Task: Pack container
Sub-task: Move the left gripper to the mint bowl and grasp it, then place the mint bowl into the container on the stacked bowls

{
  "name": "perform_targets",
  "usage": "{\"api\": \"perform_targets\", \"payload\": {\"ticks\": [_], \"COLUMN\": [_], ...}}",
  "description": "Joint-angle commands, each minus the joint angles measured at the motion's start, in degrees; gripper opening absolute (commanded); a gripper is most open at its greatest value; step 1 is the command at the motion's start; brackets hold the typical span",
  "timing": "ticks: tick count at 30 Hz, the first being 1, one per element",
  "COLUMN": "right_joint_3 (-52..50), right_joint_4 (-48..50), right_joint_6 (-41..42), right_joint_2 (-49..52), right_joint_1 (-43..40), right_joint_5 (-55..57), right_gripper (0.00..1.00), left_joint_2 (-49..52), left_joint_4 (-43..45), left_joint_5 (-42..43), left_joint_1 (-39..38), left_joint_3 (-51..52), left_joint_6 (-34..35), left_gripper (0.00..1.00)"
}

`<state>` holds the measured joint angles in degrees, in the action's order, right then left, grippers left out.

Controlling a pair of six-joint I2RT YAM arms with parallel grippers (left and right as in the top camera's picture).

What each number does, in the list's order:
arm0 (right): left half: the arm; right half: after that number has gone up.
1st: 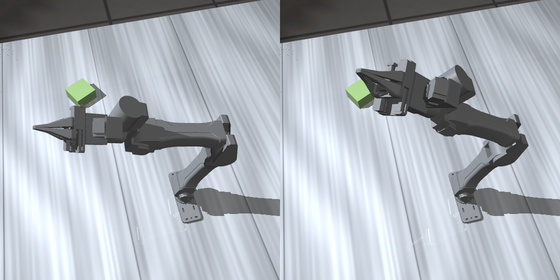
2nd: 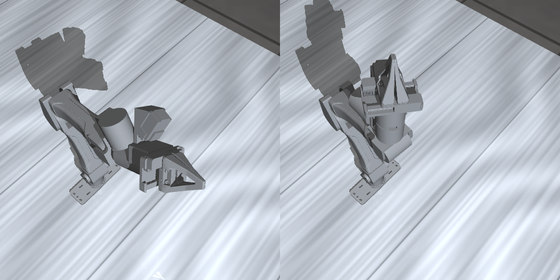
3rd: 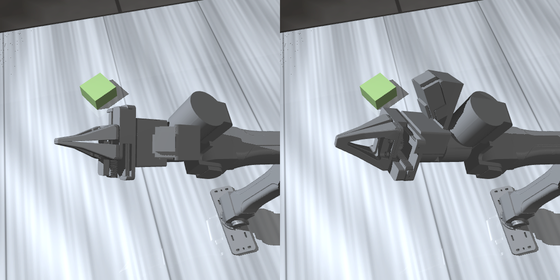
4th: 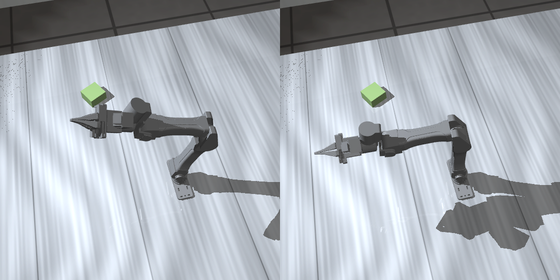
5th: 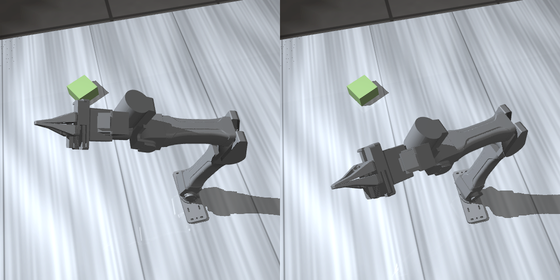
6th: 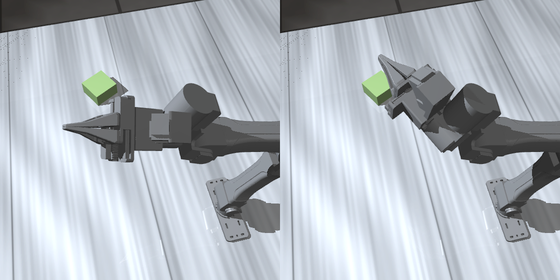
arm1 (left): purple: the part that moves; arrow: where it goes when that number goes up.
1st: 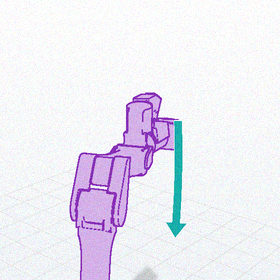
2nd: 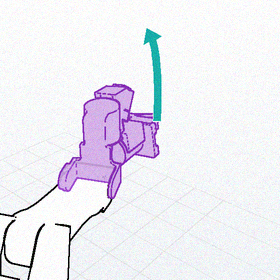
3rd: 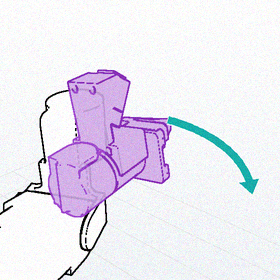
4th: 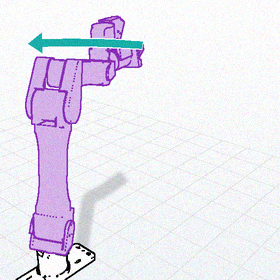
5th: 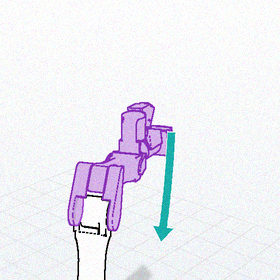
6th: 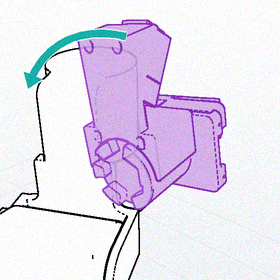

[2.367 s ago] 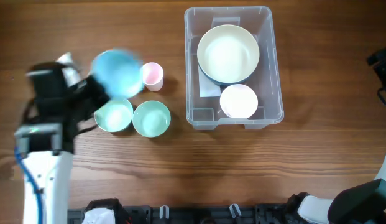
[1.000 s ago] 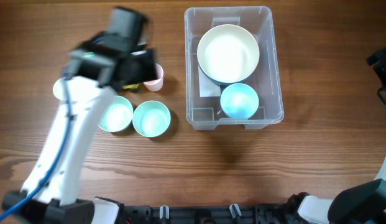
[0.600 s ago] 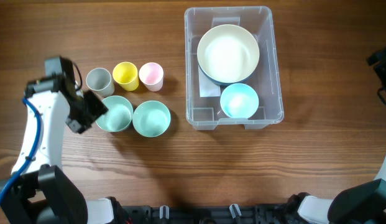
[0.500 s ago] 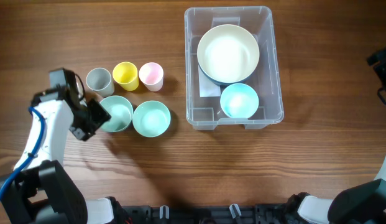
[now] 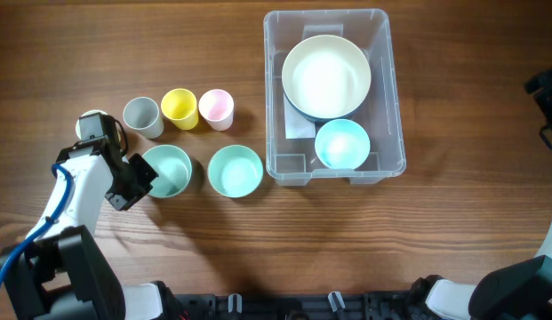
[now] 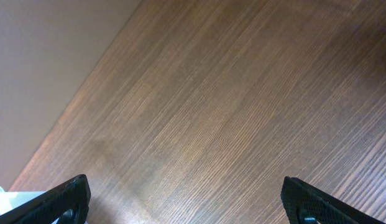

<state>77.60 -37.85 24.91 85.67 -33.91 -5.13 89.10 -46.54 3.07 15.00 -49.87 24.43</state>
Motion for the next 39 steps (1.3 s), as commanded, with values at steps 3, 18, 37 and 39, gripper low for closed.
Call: {"api": "perform_targets", "payload": {"ticks": [3, 18, 37, 39], "right_joint_3": [0.28, 0.28, 0.28, 0.28], "right_joint_4": [0.13, 0.11, 0.13, 0.13], "right_joint_6": [0.76, 0.76, 0.76, 0.76], "right_joint_2": [0.26, 0.26, 0.26, 0.26], "right_joint_1": [0.2, 0.2, 0.17, 0.2], "right_joint_5": [-0.31, -0.31, -0.31, -0.31], "right_gripper": [1.0, 1.0, 1.0, 1.0], "left_joint_2": [-7.93, -8.02, 14.47, 13.22], "left_joint_4": [-8.44, 17.11, 17.68, 15.08], "left_joint_5": [-0.98, 7.98, 8.46, 8.41], "left_joint_1": [0.33, -45.64, -52.76, -52.59], "left_joint_3": [-2.32, -22.67, -31.26, -33.24], "left_joint_6": [0.0, -1.49, -6.45, -6.47], "left_gripper": [0.04, 0.04, 0.25, 0.33]}}
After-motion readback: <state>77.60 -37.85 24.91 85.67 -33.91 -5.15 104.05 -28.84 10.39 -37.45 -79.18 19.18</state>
